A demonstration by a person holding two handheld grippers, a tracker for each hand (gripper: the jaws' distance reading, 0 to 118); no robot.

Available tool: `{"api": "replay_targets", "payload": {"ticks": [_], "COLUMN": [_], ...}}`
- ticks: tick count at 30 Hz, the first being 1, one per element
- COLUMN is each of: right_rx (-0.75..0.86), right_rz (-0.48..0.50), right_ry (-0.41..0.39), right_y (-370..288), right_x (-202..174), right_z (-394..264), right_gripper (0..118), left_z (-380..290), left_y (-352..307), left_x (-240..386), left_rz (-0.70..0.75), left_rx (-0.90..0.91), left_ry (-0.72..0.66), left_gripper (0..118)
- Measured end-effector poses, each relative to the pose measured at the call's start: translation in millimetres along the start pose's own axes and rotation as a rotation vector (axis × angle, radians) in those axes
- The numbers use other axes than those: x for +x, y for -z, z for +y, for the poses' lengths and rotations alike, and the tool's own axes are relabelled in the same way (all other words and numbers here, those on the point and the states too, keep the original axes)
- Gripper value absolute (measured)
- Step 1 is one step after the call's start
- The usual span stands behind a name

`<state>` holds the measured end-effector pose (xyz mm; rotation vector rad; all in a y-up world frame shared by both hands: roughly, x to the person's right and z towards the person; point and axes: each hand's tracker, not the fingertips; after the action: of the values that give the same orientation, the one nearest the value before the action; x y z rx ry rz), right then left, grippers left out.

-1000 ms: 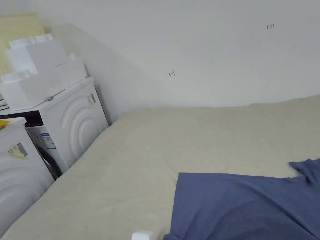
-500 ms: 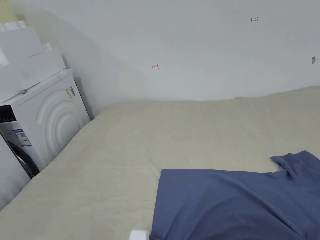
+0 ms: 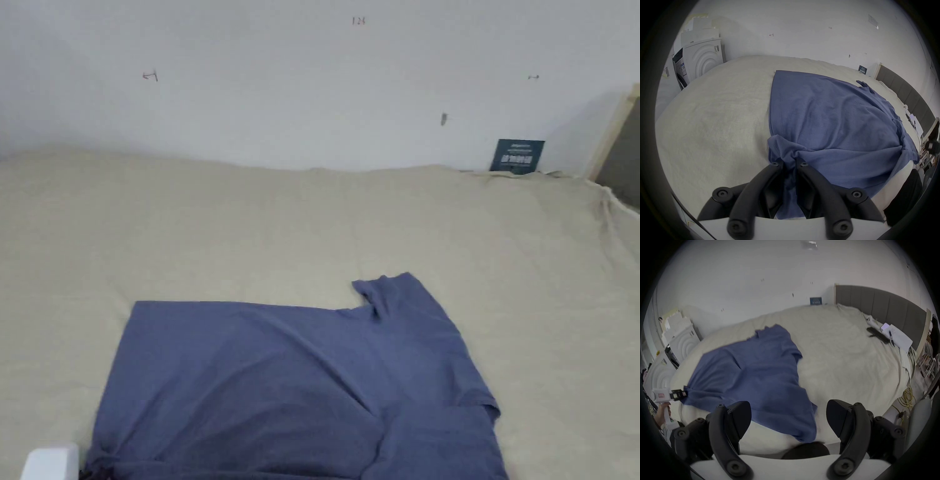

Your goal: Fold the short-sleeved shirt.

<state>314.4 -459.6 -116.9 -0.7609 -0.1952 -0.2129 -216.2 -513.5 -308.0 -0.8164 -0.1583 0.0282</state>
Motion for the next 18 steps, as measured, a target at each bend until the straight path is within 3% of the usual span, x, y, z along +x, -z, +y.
{"api": "replay_targets", "payload": {"ticks": [5, 6, 10, 15, 18], "right_rx": [-0.117, -0.121, -0.142, -0.095, -0.035], "right_rz": [-0.041, -0.026, 0.012, 0.033, 0.039], "right_ry": [-0.094, -0.101, -0.064, -0.007, -0.012], "right_y": [40.1, 46.1, 58.1, 49.0, 33.7], "right_x": [4.1, 5.4, 9.3, 13.9, 15.0], "right_z": [2.2, 2.0, 0.7, -0.5, 3.7], "right_gripper": [96, 90, 9, 5, 5], "left_z": [1.0, 1.3, 1.3, 1.0, 1.9], "left_y": [-0.7, -0.8, -3.0, -16.2, -36.3], "left_x": [-1.6, -1.5, -1.2, -2.7, -6.1], "left_rz": [-0.001, 0.0, 0.001, -0.005, -0.031], "left_rx": [-0.001, -0.003, -0.001, 0.023, 0.065], "left_ry": [-0.019, -0.018, -0.022, -0.029, -0.077], "left_gripper": [12, 12, 12, 12, 12]}}
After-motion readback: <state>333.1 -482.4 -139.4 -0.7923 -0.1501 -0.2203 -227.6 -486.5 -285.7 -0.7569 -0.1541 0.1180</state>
